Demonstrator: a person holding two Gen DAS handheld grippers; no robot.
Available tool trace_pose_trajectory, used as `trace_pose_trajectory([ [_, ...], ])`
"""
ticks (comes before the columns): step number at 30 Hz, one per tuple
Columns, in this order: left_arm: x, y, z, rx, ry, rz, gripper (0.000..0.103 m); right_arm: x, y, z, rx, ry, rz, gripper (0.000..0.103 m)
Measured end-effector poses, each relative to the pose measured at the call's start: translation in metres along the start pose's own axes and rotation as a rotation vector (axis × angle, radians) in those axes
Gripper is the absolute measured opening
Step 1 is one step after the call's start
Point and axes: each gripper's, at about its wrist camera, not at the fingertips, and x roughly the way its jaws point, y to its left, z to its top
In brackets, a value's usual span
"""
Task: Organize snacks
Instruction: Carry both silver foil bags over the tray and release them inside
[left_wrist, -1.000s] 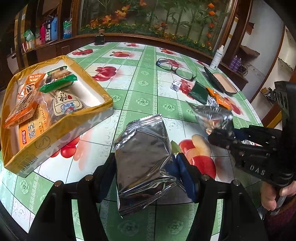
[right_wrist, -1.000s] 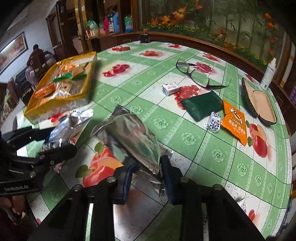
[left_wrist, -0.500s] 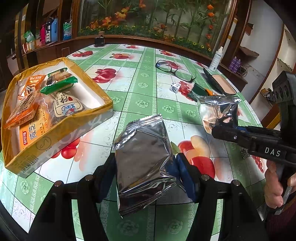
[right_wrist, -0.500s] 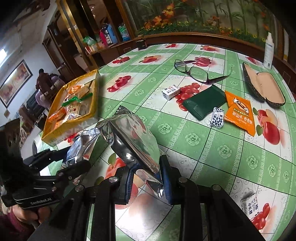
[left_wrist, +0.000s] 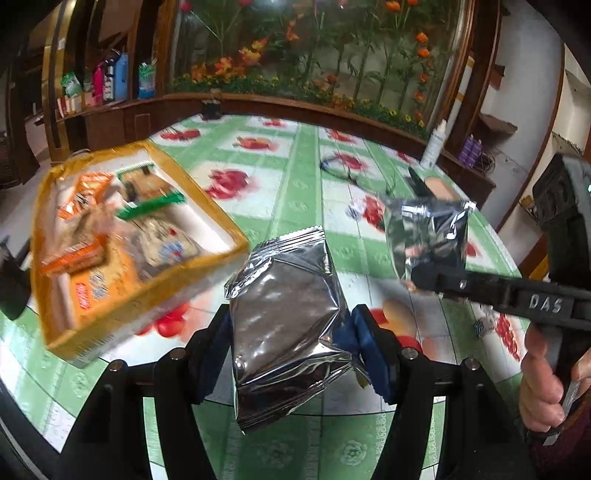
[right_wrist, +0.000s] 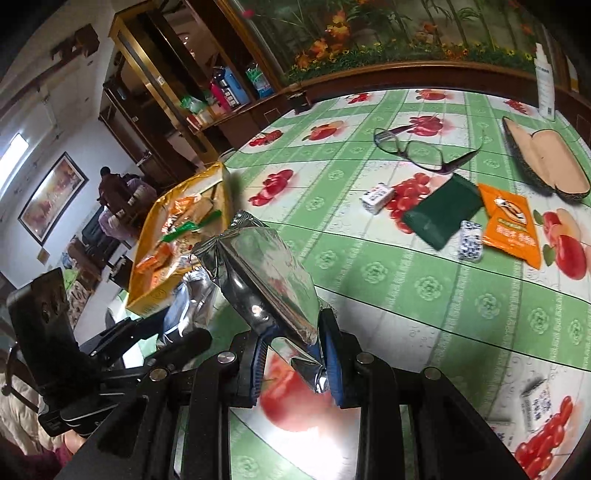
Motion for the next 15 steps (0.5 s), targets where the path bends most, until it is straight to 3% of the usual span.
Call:
trace_pose_trajectory([
  [15, -0.040, 0.086, 0.036, -0.141, -0.133, 0.152, 0.065, 0.034, 0.071, 0.035, -0.069, 0.059, 0.089, 0.030],
])
